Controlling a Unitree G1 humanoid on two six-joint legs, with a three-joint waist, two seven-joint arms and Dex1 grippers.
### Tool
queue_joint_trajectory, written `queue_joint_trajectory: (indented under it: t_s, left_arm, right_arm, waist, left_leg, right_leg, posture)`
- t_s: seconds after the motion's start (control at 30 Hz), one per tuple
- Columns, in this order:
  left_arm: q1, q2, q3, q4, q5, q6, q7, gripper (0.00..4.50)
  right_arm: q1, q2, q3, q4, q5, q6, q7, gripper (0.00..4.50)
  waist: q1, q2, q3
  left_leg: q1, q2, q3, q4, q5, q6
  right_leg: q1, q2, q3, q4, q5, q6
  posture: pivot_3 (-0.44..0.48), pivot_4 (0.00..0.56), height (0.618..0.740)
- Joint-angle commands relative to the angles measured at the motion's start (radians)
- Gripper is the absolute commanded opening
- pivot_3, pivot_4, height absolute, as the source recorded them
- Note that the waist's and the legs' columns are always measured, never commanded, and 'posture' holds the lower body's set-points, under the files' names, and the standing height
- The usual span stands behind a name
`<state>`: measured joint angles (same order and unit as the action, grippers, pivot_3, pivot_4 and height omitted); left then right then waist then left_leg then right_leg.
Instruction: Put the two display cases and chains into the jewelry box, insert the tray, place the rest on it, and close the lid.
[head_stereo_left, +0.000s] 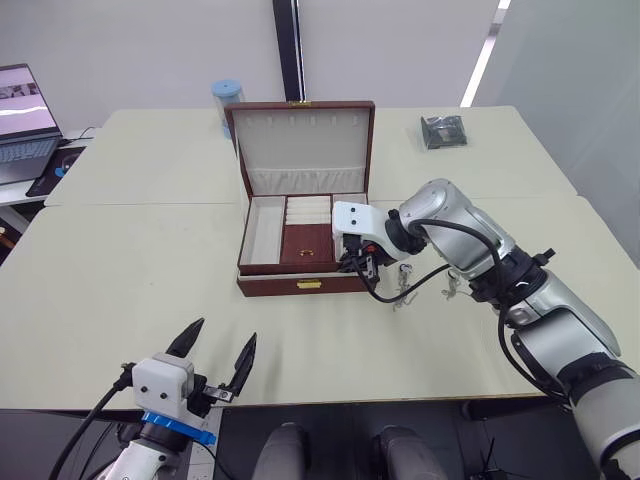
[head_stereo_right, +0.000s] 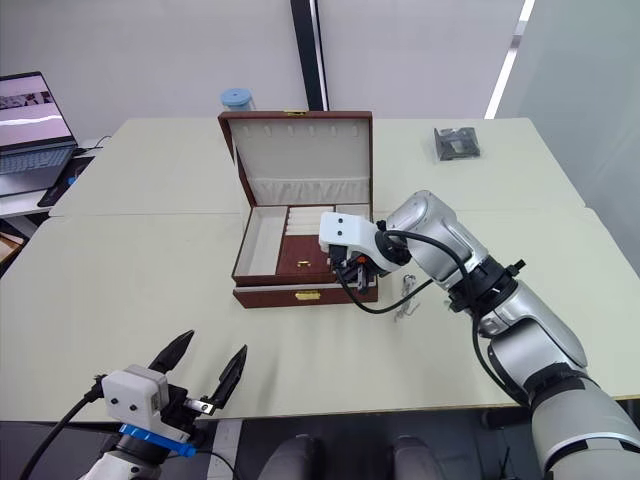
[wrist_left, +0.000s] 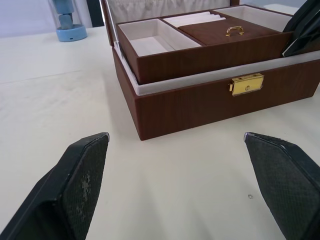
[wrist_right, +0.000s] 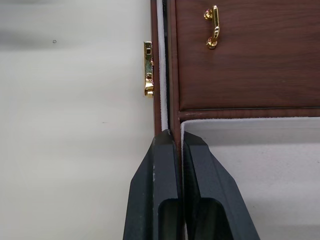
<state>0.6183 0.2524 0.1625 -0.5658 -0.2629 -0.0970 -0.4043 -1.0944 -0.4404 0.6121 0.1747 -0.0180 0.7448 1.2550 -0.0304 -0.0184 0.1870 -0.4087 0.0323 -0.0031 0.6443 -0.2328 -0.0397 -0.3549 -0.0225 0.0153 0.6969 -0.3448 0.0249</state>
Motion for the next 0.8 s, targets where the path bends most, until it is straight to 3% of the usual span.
queue_joint_trajectory:
  t_s: [0.03,0.37,0.5,0.6,0.8]
  left_arm:
    - [0.001,0.008,-0.005,-0.059,0.003,0.006,0.006,4.50]
    - [-0.017,0.008,0.001,-0.083,0.002,0.045,0.011,4.50]
    - [-0.022,0.010,0.005,-0.083,-0.001,0.050,0.008,4.50]
    - [-0.024,0.014,0.009,-0.081,-0.006,0.053,0.002,4.50]
    - [-0.036,0.027,0.018,-0.070,-0.018,0.059,-0.005,4.50]
  right_arm:
    - [-0.013,0.003,-0.043,-0.028,0.017,0.006,-0.002,0.55]
    - [-0.022,0.032,-0.124,-0.031,0.087,0.030,-0.009,3.23]
    - [0.008,0.098,-0.225,-0.024,0.138,-0.019,-0.096,4.47]
    - [0.042,0.173,-0.325,0.002,0.184,-0.105,-0.185,4.34]
    - [0.134,0.272,-0.429,0.084,0.218,-0.307,-0.297,2.33]
  waist:
    - [0.000,0.000,0.000]
    - [-0.001,0.000,0.000]
    - [-0.002,0.000,0.000]
    - [-0.002,0.000,0.000]
    - [-0.001,0.000,0.000]
  left_leg:
    - [0.000,0.000,0.000,0.000,0.000,0.000]
    - [0.000,0.000,0.000,0.000,0.000,0.000]
    - [0.000,0.000,0.000,0.000,0.000,0.000]
    - [0.000,0.000,0.001,0.000,0.000,0.000]
    - [0.000,0.000,0.001,0.000,0.000,0.000]
  right_leg:
    - [0.000,0.000,0.000,0.000,0.000,0.000]
    - [0.000,0.000,0.000,0.000,0.000,0.000]
    - [0.000,0.000,0.000,0.000,0.000,0.000]
    - [0.000,0.001,0.001,0.000,0.000,0.000]
    - [0.000,0.000,0.001,0.000,0.000,0.000]
  posture:
    - [0.000,0.150,0.740]
    - [0.000,0.150,0.740]
    - [0.000,0.150,0.740]
    - [0.000,0.150,0.740]
    - [0.000,0.150,0.740]
